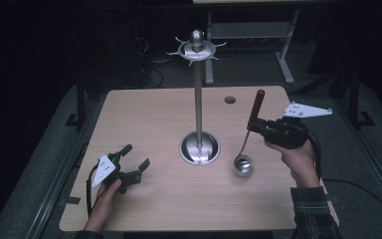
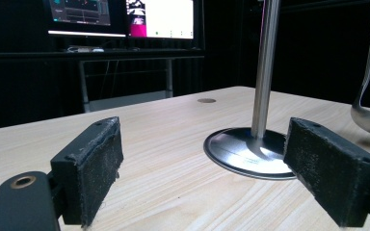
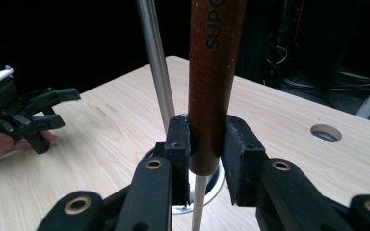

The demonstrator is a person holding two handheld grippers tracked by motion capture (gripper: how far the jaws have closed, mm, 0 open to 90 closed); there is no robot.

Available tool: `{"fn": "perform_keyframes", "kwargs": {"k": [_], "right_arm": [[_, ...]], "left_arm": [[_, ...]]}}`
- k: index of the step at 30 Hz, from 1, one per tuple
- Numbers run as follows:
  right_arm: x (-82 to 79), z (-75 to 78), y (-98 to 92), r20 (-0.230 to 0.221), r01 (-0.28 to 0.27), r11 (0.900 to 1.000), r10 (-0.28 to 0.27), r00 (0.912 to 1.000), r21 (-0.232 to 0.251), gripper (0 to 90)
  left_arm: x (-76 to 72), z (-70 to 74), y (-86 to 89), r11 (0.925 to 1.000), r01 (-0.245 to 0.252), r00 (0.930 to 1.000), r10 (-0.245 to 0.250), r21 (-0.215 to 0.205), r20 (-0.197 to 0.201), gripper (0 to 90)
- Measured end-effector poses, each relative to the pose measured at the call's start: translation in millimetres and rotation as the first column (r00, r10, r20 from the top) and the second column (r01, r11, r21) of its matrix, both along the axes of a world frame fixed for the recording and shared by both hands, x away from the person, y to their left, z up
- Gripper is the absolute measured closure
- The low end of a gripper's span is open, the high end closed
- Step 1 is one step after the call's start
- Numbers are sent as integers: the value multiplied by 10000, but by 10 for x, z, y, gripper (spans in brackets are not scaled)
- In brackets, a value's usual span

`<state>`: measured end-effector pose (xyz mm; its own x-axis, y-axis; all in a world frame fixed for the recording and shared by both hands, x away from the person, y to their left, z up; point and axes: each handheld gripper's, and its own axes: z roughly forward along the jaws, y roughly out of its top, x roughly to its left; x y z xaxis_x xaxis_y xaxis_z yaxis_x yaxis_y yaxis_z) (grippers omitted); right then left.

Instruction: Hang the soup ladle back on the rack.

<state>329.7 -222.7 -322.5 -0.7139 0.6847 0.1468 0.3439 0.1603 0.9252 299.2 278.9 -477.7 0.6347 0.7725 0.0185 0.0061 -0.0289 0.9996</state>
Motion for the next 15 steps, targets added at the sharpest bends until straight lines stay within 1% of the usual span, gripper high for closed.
{"fn": "perform_keyframes", "kwargs": {"k": [3,4,10,11,13,14,15], "right_arm": [[-5,31,14,63,-41,10000,41,10000,52,731],[-7,55,27,150,-113,9999,112,9998,57,731],[-24,126,94,275,-310,9995,309,9991,17,730],[-24,126,94,275,-310,9995,309,9991,17,730],[-32,156,111,327,-402,9992,400,9987,43,730],[-42,197,126,414,-473,9988,469,9980,103,730],[-42,197,126,414,-473,9988,469,9980,103,730]], "left_arm": [[-4,-2,-3,10000,-19,10000,18,-67,-49,131],[-3,-2,-3,10000,-13,10000,13,-69,-47,131],[-3,-2,-4,10000,-11,10000,11,-91,-45,131],[1,-5,-8,9999,-16,10000,16,-148,1,131],[-2,-3,-5,9999,-22,10000,21,-109,-37,131],[0,-1,-3,10000,-13,10000,13,-76,-10,131],[0,-1,-3,10000,-13,10000,13,-76,-10,131]]}}
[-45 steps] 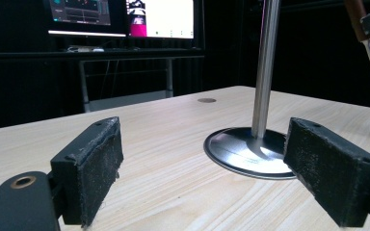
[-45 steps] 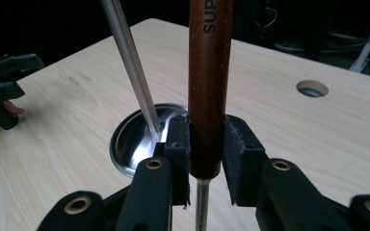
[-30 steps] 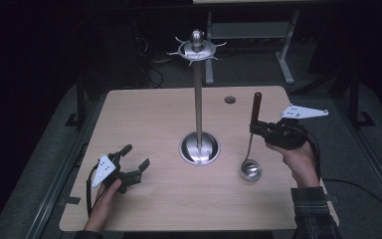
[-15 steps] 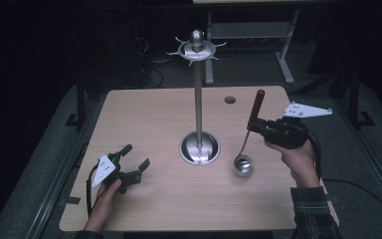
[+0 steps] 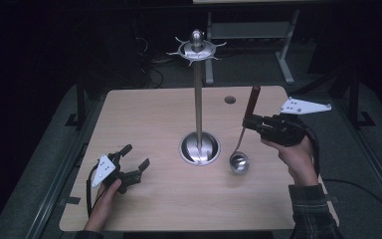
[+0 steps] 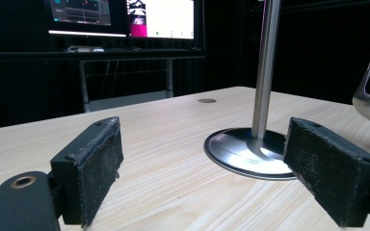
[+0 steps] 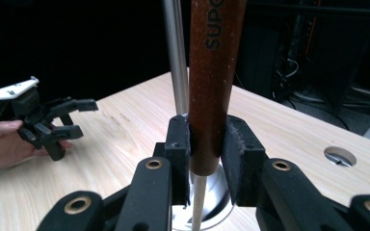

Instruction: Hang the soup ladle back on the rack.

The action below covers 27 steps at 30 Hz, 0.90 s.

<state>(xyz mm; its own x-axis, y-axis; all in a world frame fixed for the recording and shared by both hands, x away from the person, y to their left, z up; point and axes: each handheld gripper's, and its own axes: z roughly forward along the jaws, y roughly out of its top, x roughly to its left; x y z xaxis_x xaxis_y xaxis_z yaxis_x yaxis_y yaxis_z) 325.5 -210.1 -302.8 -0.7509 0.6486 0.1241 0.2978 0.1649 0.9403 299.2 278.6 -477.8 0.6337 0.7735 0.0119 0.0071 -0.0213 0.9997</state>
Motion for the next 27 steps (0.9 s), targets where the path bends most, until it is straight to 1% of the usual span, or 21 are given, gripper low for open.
{"fn": "perform_keyframes", "kwargs": {"k": [3,4,5,6,9,10,13,14,15,22,27], "right_arm": [[-5,69,14,106,-115,9999,115,9999,69,730],[-5,69,14,106,-115,9999,115,9999,69,730],[-7,110,24,188,-140,9999,140,9997,15,730],[-7,110,24,188,-140,9999,140,9997,15,730],[-3,190,53,297,-205,9998,207,9993,-38,731],[-3,190,53,297,-205,9998,207,9993,-38,731],[11,255,89,424,-292,9996,294,9987,-69,730],[11,255,89,424,-292,9996,294,9987,-69,730],[19,289,114,491,-347,9994,349,9982,-55,731],[54,384,197,544,-497,9987,503,9973,-113,730],[86,478,267,695,-616,9979,627,9956,-177,730]], "left_arm": [[-1,0,0,10000,-1,10000,1,-5,-16,131],[-2,-1,-2,10000,-3,10000,3,-24,-32,131],[2,2,4,10000,2,10000,-3,62,29,131],[2,2,4,10000,2,10000,-3,62,29,131],[0,1,2,10000,1,10000,-1,42,0,131],[0,1,2,10000,1,10000,-1,42,0,131],[0,2,2,10000,3,10000,-3,53,-5,131],[0,2,2,10000,3,10000,-3,53,-5,131],[0,1,2,10000,-2,10000,2,41,-5,131],[0,1,3,10000,8,10000,-8,36,-11,131],[-1,2,3,10000,11,10000,-11,34,-8,131]]}}
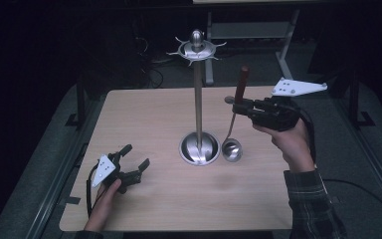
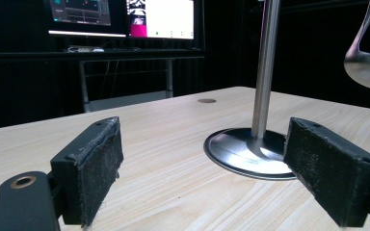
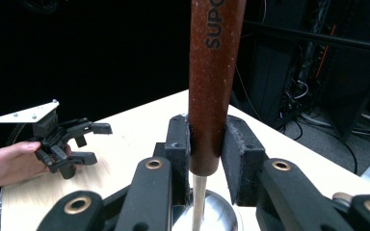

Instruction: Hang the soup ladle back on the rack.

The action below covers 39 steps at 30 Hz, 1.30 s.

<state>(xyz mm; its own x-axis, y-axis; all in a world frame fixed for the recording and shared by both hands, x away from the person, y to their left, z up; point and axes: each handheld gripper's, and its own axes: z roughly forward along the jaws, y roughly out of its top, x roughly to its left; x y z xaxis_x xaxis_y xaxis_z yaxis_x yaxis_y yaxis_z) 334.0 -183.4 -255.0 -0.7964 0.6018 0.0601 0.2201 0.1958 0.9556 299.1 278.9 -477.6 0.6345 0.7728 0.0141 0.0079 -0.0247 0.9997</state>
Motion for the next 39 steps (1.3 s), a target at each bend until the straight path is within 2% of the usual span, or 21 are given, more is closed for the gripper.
{"fn": "perform_keyframes", "kwargs": {"k": [16,31,39], "right_arm": [[71,196,158,207,-246,9993,252,9995,-286,730],[172,268,281,258,-365,9985,376,9990,-405,730],[238,257,338,121,-430,9983,436,9990,-400,730]], "left_arm": [[-3,-2,1,10000,-16,10000,16,-41,32,131],[-5,-3,4,10000,-15,10000,15,-51,57,131],[-5,-3,4,10000,-12,10000,13,-55,62,131]]}}
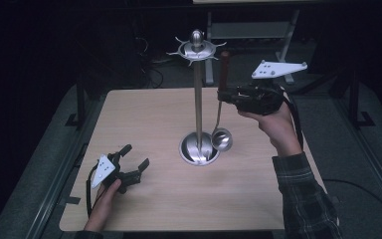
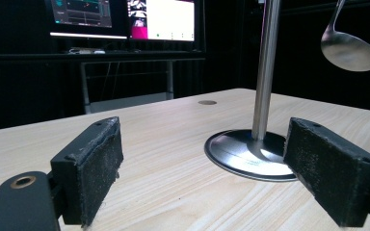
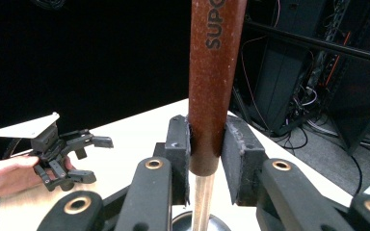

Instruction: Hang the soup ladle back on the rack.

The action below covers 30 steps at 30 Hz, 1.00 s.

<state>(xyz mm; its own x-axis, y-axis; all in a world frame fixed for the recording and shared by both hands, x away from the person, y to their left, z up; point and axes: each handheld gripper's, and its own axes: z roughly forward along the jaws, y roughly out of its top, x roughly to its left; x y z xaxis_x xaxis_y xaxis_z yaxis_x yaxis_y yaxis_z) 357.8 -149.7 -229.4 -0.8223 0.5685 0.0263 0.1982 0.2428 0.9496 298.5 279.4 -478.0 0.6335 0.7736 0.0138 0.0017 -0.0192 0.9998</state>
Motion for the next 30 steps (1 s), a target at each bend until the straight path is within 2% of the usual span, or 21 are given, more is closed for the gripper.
{"fn": "perform_keyframes", "kwargs": {"k": [21,30], "right_arm": [[153,-14,163,-228,-181,9996,176,9996,-227,730],[154,-25,147,-286,-200,9997,195,9994,-172,704]], "left_arm": [[-1,0,1,10000,20,10000,-20,13,17,131],[-4,0,1,10000,10,10000,-10,17,-7,131]]}}
